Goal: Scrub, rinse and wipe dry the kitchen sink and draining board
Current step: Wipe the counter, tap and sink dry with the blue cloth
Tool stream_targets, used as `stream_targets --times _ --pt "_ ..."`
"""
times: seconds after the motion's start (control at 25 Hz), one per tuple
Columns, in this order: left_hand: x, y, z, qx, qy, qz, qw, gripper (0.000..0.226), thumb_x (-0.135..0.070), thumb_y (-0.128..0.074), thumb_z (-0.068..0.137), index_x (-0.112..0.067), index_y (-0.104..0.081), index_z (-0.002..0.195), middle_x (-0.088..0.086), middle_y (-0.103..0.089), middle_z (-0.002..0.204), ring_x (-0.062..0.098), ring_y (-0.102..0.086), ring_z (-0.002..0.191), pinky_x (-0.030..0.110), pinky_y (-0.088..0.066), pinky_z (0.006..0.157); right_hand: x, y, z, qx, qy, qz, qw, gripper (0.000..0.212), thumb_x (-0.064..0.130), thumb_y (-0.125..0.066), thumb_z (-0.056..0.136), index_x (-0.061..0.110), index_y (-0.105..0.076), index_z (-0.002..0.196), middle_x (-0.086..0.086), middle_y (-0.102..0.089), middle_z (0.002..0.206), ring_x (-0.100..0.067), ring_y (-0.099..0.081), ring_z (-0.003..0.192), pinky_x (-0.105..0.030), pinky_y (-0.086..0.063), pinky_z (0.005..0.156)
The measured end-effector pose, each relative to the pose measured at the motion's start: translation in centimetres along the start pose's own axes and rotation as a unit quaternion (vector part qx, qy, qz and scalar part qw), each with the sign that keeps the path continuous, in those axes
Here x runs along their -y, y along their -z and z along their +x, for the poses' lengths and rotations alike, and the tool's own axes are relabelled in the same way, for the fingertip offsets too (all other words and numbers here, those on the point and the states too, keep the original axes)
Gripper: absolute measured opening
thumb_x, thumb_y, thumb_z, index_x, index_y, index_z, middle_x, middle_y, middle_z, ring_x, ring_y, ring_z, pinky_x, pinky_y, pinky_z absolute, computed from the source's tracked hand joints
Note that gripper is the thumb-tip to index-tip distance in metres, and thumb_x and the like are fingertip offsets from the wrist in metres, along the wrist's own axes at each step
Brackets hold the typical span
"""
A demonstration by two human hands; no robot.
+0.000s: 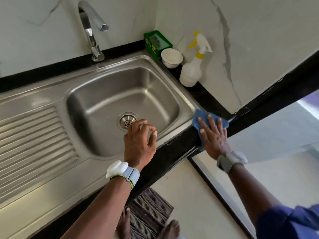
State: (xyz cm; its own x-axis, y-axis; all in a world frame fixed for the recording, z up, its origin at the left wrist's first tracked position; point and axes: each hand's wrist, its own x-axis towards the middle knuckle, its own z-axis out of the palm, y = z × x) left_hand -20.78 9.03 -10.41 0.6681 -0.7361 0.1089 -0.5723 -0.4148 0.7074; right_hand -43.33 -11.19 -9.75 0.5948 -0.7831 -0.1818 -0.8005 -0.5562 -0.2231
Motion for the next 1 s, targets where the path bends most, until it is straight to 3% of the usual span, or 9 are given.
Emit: stream_targets --times 0.08,0.28,0.44,0.6,0.64,0.8,0.88,1.0 --pt "0.3 -0.4 0.5 -0.005 0.014 0.009 1.0 0.012 -0.032 -0.065 0.095 -0.027 -0.066 0.106 -0.007 -0.051 0.136 0.019 -0.045 0.133 0.045 -0.043 0.095 -1.8 1.4 4.7 -0.006 0.014 -0.056 0.998 0.054 0.061 -0.004 0.101 0.054 0.003 0.154 0.006 0.006 0.168 -0.026 0.015 0.153 -0.053 0.005 0.124" --pt "0.3 -1.6 0.8 -0.04 0.038 0.119 0.991 0.018 -0.036 -0.062 0.095 -0.024 -0.067 0.108 -0.002 -0.056 0.132 0.027 -0.05 0.124 0.048 -0.051 0.091 -2.4 2.4 13.5 -0.035 0.148 -0.103 0.983 0.064 0.056 -0.011 0.099 0.036 -0.011 0.16 -0.005 -0.01 0.168 -0.031 -0.007 0.154 -0.051 -0.014 0.123" --pt "-0.7 -1.8 0.7 -0.061 0.084 0.181 0.978 0.022 -0.038 -0.061 0.096 -0.019 -0.069 0.104 0.002 -0.061 0.123 0.031 -0.053 0.116 0.049 -0.052 0.088 -0.9 1.3 11.7 -0.067 0.132 -0.084 0.985 0.062 0.05 -0.019 0.101 0.029 -0.023 0.159 -0.01 -0.018 0.166 -0.038 -0.013 0.152 -0.055 -0.017 0.121" --pt "-0.6 -1.9 0.9 -0.08 0.14 0.19 0.968 0.024 -0.041 -0.06 0.097 -0.02 -0.07 0.105 0.001 -0.061 0.122 0.03 -0.053 0.116 0.047 -0.051 0.092 -0.5 0.2 8.6 -0.035 0.321 -0.102 0.941 0.057 0.049 -0.025 0.102 0.031 -0.032 0.156 0.001 -0.021 0.166 -0.032 -0.004 0.155 -0.055 -0.016 0.122" --pt "-0.4 -2.0 0.9 -0.079 0.146 0.192 0.967 0.023 -0.04 -0.061 0.097 -0.02 -0.07 0.105 0.001 -0.061 0.122 0.03 -0.053 0.116 0.047 -0.051 0.093 -0.6 0.4 9.8 -0.035 0.335 -0.104 0.936 0.059 0.052 -0.027 0.101 0.03 -0.032 0.156 0.002 -0.021 0.166 -0.029 -0.003 0.155 -0.054 -0.017 0.121" --pt "-0.3 -1.7 0.6 -0.101 0.171 0.2 0.96 0.022 -0.038 -0.063 0.096 -0.02 -0.07 0.106 0.004 -0.061 0.125 0.03 -0.052 0.119 0.047 -0.049 0.097 1.5 0.1 11.1 -0.077 0.139 -0.061 0.986 0.073 0.055 -0.034 0.097 0.022 -0.019 0.16 -0.006 -0.011 0.168 -0.036 -0.004 0.154 -0.054 -0.01 0.123" --pt "-0.5 -1.8 0.7 -0.117 0.186 0.196 0.956 0.022 -0.038 -0.063 0.096 -0.021 -0.07 0.108 0.003 -0.06 0.128 0.029 -0.051 0.122 0.047 -0.046 0.097 3.4 -1.0 9.2 -0.08 0.078 -0.07 0.991 0.077 0.054 -0.032 0.096 0.018 -0.013 0.161 -0.014 -0.006 0.168 -0.041 0.001 0.153 -0.055 -0.002 0.123" --pt "-0.1 -1.2 1.0 -0.154 0.232 0.185 0.943 0.023 -0.04 -0.063 0.096 -0.026 -0.067 0.113 -0.001 -0.054 0.137 0.027 -0.046 0.131 0.051 -0.039 0.102 4.3 -1.1 9.6 -0.061 0.2 -0.105 0.972 0.073 0.052 -0.025 0.097 0.015 -0.019 0.159 -0.015 -0.009 0.167 -0.041 0.005 0.153 -0.053 0.007 0.123"
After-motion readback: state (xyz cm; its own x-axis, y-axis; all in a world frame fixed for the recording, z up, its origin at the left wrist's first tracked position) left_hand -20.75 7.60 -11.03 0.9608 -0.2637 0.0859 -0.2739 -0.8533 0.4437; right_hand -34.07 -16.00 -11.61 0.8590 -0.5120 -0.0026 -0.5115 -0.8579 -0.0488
